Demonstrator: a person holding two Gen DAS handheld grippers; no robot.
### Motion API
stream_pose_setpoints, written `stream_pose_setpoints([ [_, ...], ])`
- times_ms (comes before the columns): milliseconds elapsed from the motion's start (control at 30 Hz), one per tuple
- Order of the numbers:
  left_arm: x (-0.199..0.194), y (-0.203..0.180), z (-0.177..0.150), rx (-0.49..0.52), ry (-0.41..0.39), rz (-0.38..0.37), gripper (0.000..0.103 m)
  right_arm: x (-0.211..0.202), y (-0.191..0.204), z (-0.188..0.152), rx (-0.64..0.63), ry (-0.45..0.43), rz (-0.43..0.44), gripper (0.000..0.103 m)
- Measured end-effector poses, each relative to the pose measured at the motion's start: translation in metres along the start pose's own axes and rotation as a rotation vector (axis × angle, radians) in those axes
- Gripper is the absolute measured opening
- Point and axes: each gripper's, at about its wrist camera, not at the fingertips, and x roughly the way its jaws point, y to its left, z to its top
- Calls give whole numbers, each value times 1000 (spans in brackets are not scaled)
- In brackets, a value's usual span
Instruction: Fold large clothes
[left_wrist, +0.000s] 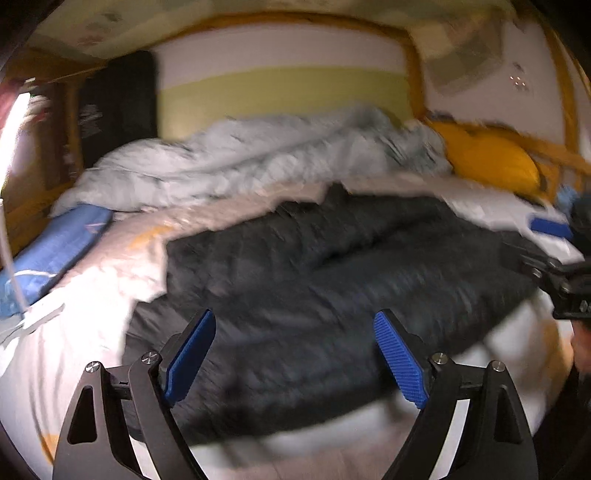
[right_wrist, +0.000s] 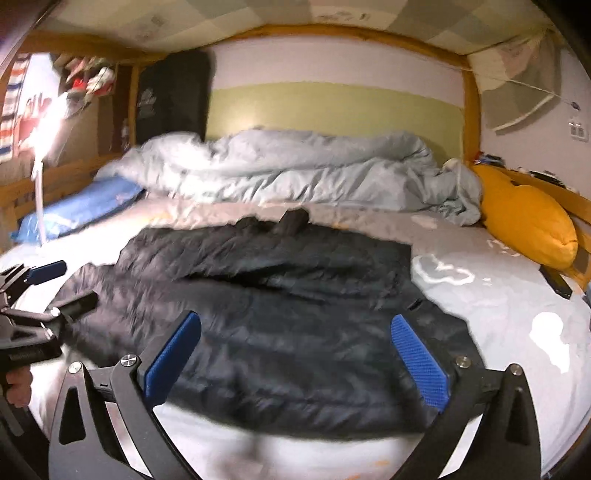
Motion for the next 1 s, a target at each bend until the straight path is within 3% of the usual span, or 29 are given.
stream_pose_setpoints([
  [167, 17, -25, -29, 143, 93, -15, 89, 14, 23, -21, -134, 108, 42, 102],
  [300, 28, -28, -46, 170, 138, 2, 89, 27, 38, -44, -279, 185, 37, 102],
  [433, 32, -25, -51, 179, 136, 33, 89, 39, 43, -59, -358, 237, -20, 102],
  [533, 33, -23, -50, 182, 128, 56, 89, 49, 41, -65, -414, 242, -168, 102],
  [733, 34, -10, -45, 171, 141, 101, 89, 56, 13, -54, -359, 228, -332, 102],
  [867, 39, 8, -47, 142, 180, 185, 101, 58, -5, -51, -343, 235, -385, 102],
  [1000, 46, 44, -49, 33, 219, 193, 102, 58, -18, -49, -307, 260, -384, 102],
])
